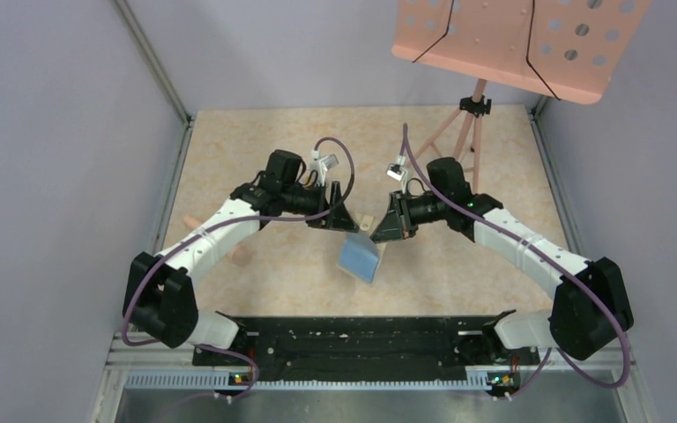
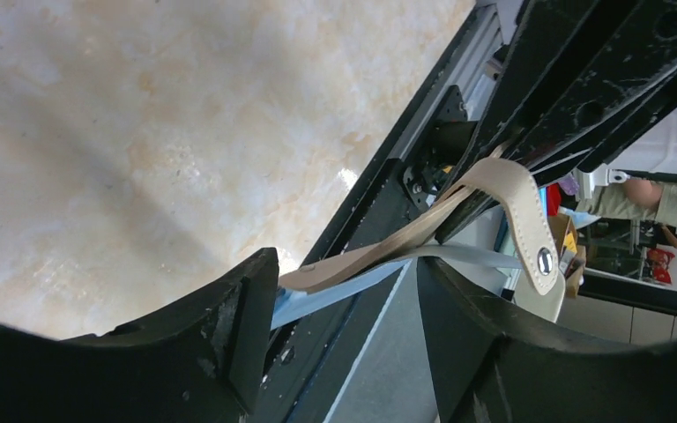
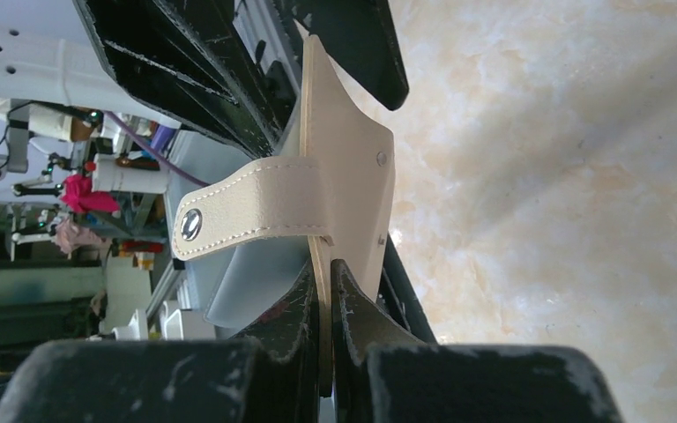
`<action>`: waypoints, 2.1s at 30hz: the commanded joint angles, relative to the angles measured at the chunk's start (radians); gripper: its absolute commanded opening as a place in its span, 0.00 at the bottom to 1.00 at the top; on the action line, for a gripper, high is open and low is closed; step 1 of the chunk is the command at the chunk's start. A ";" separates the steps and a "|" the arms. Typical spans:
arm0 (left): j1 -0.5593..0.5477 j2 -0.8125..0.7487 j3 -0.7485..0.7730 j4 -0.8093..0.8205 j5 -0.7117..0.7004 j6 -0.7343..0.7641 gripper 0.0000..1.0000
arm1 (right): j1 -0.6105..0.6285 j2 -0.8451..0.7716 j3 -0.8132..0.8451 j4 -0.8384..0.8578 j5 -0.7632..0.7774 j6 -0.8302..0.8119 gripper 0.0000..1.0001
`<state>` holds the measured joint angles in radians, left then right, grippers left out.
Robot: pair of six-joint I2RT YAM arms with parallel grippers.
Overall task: Put the credit cards into the card holder
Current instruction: Open the card holder at the center of the board.
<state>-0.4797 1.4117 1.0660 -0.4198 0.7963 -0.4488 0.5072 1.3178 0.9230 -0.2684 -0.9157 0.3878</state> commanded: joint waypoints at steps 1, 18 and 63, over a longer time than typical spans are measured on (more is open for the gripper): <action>-0.002 0.000 -0.021 0.127 0.095 -0.009 0.65 | -0.005 -0.019 -0.011 0.085 -0.096 0.030 0.00; 0.002 -0.007 -0.066 0.272 0.240 -0.108 0.00 | -0.052 0.002 0.015 0.132 -0.072 0.112 0.04; 0.015 -0.152 -0.150 0.375 0.022 -0.301 0.53 | -0.037 -0.012 -0.152 0.599 -0.072 0.412 0.00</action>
<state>-0.4721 1.3281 0.9192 0.0349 0.9066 -0.8024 0.4648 1.3025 0.7147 0.3546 -0.9970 0.8379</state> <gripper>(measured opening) 0.454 0.016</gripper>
